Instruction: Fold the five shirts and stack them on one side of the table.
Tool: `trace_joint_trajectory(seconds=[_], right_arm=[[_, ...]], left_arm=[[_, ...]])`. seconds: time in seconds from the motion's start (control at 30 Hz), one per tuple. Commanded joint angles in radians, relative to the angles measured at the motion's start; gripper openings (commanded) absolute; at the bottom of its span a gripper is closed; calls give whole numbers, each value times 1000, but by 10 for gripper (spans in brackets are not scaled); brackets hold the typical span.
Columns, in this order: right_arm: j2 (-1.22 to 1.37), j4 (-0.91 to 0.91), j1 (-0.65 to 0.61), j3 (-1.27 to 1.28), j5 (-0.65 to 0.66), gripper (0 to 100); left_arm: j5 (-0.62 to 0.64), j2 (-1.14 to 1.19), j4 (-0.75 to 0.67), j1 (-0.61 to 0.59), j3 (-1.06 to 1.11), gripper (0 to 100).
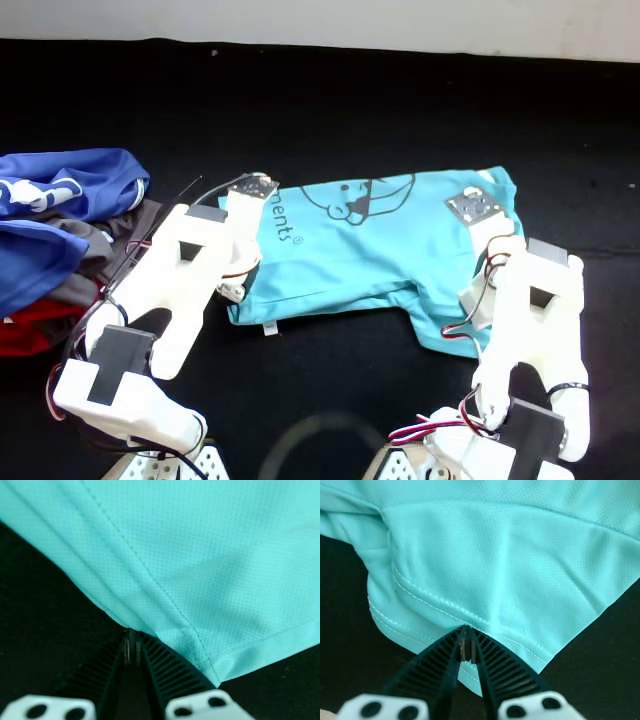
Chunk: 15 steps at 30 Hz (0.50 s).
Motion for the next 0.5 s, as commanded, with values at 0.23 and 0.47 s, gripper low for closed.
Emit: trace_joint_trajectory(seconds=[0.23, 0.47], right_arm=[[10, -74, 5, -12, 6, 120], [12, -74, 5, -12, 8, 119]], left_arm=[[-6, 12, -21, -8, 1, 8], [-6, 12, -21, -8, 1, 8]])
